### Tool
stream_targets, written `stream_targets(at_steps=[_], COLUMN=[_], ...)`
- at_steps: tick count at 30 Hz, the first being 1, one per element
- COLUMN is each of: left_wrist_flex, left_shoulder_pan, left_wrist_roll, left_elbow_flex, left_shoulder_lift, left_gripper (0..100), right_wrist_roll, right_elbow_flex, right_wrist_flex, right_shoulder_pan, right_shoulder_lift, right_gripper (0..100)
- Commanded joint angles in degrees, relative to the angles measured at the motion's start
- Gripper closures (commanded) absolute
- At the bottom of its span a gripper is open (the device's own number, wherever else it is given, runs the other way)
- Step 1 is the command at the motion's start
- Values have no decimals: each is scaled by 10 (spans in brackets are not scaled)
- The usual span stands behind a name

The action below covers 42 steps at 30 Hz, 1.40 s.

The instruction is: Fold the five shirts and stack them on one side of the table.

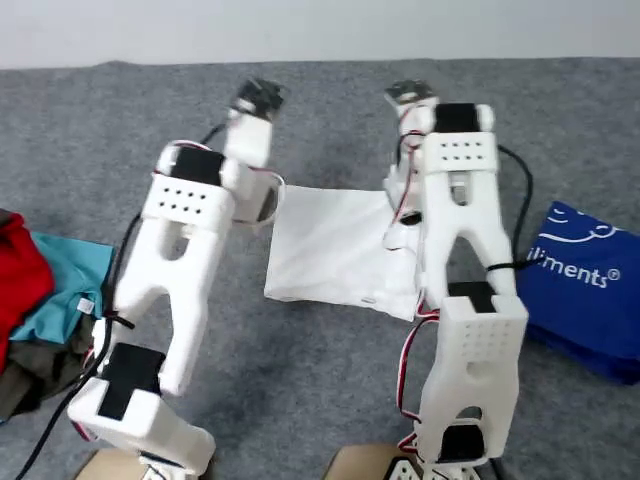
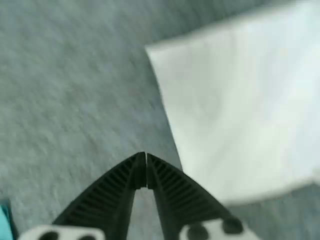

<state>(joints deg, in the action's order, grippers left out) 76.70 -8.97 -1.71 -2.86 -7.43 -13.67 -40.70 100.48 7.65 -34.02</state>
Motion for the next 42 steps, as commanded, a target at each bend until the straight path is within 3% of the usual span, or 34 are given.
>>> stream_targets(at_steps=[1, 7, 17, 25, 33, 42], left_wrist_flex=[-62, -46, 90, 180, 204, 214], left_shoulder_pan=[-3, -9, -30, -32, -22, 15], left_wrist_roll=[8, 9, 5, -7, -18, -18], left_elbow_flex=[-26, -149, -514, -769, -817, -817], left_shoulder_lift=[-38, -170, -440, -619, -651, -651], left_gripper=[995, 995, 995, 995, 995, 995], right_wrist_roll=[7, 8, 9, 4, 3, -25], right_elbow_flex=[17, 90, 112, 229, 251, 253], right_wrist_flex=[23, 23, 22, -57, -65, -49], right_shoulder_pan=[18, 31, 29, 8, -40, -40], right_shoulder_lift=[56, 60, 55, 56, 62, 107], right_gripper=[990, 990, 990, 990, 990, 990])
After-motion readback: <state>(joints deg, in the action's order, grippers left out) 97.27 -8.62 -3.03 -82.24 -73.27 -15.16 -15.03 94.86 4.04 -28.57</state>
